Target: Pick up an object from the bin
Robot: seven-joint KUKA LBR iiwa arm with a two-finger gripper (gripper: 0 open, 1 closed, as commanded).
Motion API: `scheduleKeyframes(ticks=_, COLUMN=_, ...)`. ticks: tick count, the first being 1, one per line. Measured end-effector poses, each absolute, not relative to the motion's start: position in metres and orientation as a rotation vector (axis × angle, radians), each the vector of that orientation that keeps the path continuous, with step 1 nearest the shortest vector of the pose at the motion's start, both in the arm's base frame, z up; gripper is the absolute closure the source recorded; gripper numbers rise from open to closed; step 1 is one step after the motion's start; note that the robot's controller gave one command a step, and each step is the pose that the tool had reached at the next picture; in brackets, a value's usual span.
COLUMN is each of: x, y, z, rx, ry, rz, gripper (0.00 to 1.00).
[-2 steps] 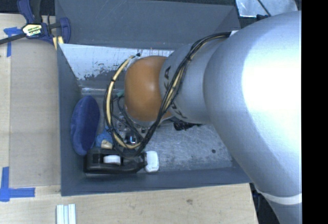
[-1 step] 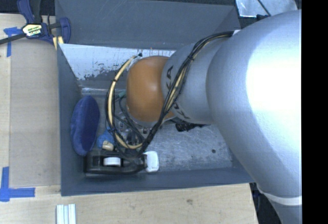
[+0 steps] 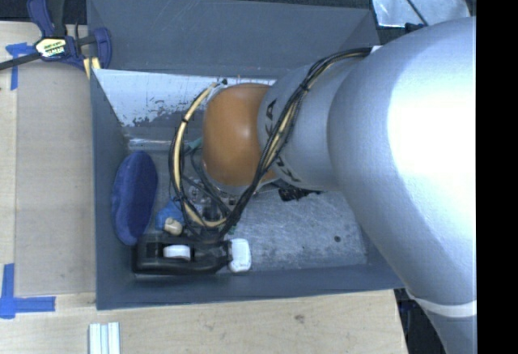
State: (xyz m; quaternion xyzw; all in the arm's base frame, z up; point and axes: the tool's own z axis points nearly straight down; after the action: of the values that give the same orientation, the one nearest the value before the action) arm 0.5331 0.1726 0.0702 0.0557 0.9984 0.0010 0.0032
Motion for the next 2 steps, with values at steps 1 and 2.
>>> scheduleKeyframes(ticks=1, x=0.523, y=0.172, z=0.072, rx=0.168, ry=3.127, rz=0.003, gripper=1.0)
scheduleKeyframes(ticks=2, x=0.505, y=0.183, z=0.076, rx=0.119, ry=3.103, rz=0.009, gripper=1.0)
